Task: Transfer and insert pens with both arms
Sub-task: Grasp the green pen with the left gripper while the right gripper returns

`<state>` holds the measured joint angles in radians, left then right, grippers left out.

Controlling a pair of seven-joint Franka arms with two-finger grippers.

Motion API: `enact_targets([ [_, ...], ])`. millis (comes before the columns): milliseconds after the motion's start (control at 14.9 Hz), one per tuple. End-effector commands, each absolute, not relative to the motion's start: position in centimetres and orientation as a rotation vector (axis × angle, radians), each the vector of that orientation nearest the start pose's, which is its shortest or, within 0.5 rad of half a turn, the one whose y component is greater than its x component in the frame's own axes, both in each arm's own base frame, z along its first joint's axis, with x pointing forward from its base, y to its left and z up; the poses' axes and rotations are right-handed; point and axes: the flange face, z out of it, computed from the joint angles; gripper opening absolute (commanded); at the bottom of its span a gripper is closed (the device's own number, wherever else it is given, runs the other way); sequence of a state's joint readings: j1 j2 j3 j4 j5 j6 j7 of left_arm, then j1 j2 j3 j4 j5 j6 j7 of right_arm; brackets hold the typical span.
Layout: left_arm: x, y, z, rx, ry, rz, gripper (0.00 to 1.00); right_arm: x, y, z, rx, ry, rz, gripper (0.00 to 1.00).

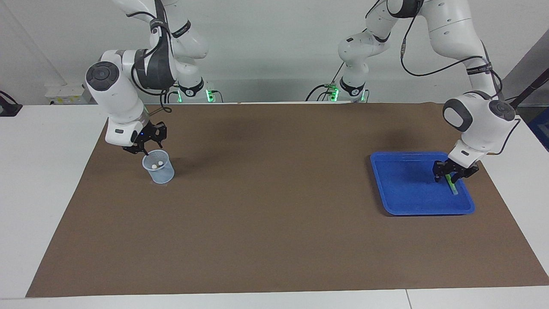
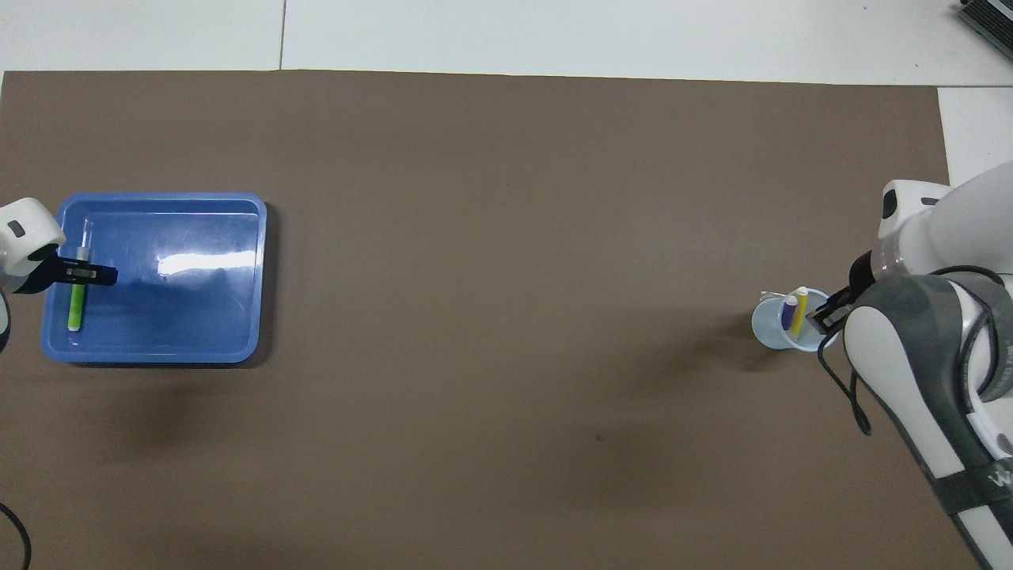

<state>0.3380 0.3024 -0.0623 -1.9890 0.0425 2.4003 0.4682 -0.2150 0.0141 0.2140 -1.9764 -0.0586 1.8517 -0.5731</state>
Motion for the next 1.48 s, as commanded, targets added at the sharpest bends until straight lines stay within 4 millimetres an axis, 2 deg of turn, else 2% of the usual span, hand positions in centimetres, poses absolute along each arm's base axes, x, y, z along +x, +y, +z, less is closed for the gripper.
enact_targets([
  [0, 59.9, 18.2, 32.0, -3.033, 0.375, -0.164, 0.60, 53.8, 0.5, 45.8, -2.977, -0.854, 0.173, 0.49],
  [135, 60.2, 18.4, 31.7, -3.034, 0.374, -0.165, 0.60, 54.0, 3.0, 46.4, -2.934, -0.832, 0.136, 0.49],
  [269, 60.2, 18.5, 31.5, -3.033, 0.381, -0.164, 0.60, 54.0, 5.2, 46.8, -2.908, -0.737, 0.110, 0.49],
  [336, 60.0, 19.6, 31.2, -3.036, 0.356, -0.164, 0.61, 53.9, 6.3, 46.9, -2.887, -0.673, 0.104, 0.49],
  [404, 59.9, 19.9, 30.3, -3.040, 0.348, -0.161, 0.60, 53.9, 6.9, 46.9, -2.868, -0.606, 0.100, 0.49],
  [606, 59.9, 20.3, 29.9, -3.038, 0.338, -0.174, 0.61, 53.8, 8.0, 47.1, -2.838, -0.418, 0.103, 0.49],
  [740, 59.9, 20.2, 29.8, -3.036, 0.341, -0.179, 0.60, 53.6, 10.2, 47.2, -2.821, -0.376, 0.110, 0.49],
  [1077, 60.1, 19.5, 29.5, -3.053, 0.329, -0.167, 0.61, 53.6, 12.8, 47.6, -2.785, -0.206, 0.080, 0.49],
  [1211, 60.0, 19.6, 29.6, -3.055, 0.326, -0.163, 0.61, 53.3, 14.8, 47.7, -2.775, -0.171, 0.083, 0.49],
  [1279, 60.1, 19.5, 29.6, -3.053, 0.328, -0.169, 0.61, 53.4, 15.0, 47.8, -2.773, -0.123, 0.079, 0.49],
  [1413, 60.0, 19.1, 29.3, -3.053, 0.324, -0.172, 0.62, 52.8, 17.3, 47.9, -2.761, -0.061, 0.099, 0.49],
])
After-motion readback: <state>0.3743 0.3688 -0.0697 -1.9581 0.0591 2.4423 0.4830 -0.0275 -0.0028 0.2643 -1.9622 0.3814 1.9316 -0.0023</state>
